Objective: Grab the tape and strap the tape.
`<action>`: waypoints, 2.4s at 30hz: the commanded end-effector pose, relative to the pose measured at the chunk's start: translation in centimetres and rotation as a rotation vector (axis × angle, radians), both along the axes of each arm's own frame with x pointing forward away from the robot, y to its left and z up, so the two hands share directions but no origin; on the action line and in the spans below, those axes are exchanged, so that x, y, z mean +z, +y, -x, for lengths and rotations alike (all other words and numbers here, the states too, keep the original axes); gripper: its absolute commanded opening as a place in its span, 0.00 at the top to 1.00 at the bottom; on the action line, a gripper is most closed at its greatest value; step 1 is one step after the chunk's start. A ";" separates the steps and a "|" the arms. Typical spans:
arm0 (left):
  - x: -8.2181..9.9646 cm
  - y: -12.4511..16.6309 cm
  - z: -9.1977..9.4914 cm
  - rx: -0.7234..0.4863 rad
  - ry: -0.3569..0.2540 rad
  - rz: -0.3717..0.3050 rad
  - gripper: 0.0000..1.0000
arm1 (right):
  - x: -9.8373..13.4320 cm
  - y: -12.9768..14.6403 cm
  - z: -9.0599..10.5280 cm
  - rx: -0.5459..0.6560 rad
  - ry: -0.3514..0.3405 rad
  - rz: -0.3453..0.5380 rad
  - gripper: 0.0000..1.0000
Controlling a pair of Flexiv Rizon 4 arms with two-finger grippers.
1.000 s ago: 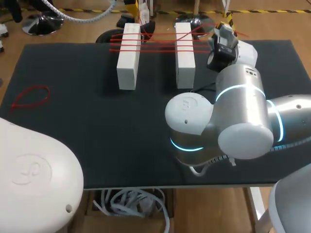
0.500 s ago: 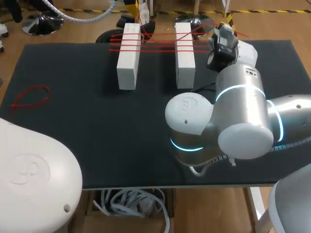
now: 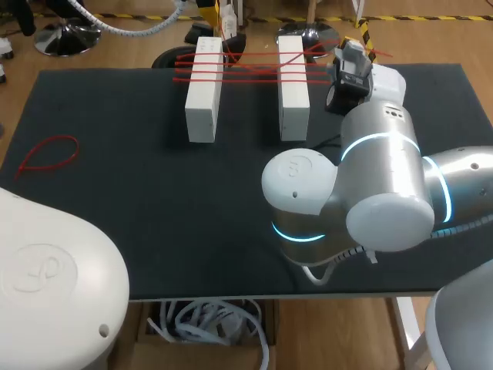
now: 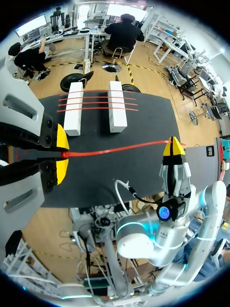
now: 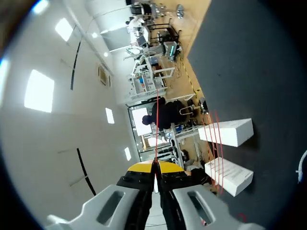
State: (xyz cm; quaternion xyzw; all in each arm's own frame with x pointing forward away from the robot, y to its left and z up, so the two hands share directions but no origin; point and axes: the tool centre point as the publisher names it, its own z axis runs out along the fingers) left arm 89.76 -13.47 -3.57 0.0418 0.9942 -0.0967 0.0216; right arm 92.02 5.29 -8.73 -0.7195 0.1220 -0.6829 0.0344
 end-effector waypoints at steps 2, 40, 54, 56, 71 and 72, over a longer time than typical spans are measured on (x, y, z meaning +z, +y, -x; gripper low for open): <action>0.1 0.0 0.0 0.001 0.000 -0.004 1.00 | 2.7 -0.8 0.5 0.020 0.109 0.325 1.00; 0.1 0.0 0.0 0.001 0.000 -0.004 1.00 | 4.8 -0.2 1.3 0.263 0.003 1.864 1.00; 0.1 0.0 0.0 0.001 0.000 -0.004 1.00 | 5.3 -0.3 1.3 0.285 0.066 1.998 1.00; 0.1 0.0 0.0 0.001 0.000 -0.004 1.00 | 5.6 -0.3 1.3 0.290 0.089 2.066 1.00; 0.1 0.0 0.0 0.001 0.000 -0.004 1.00 | 5.9 0.3 2.4 0.344 0.207 2.611 1.00; 0.1 0.0 0.0 0.001 0.000 -0.004 1.00 | 5.9 0.4 2.4 0.345 0.209 2.641 1.00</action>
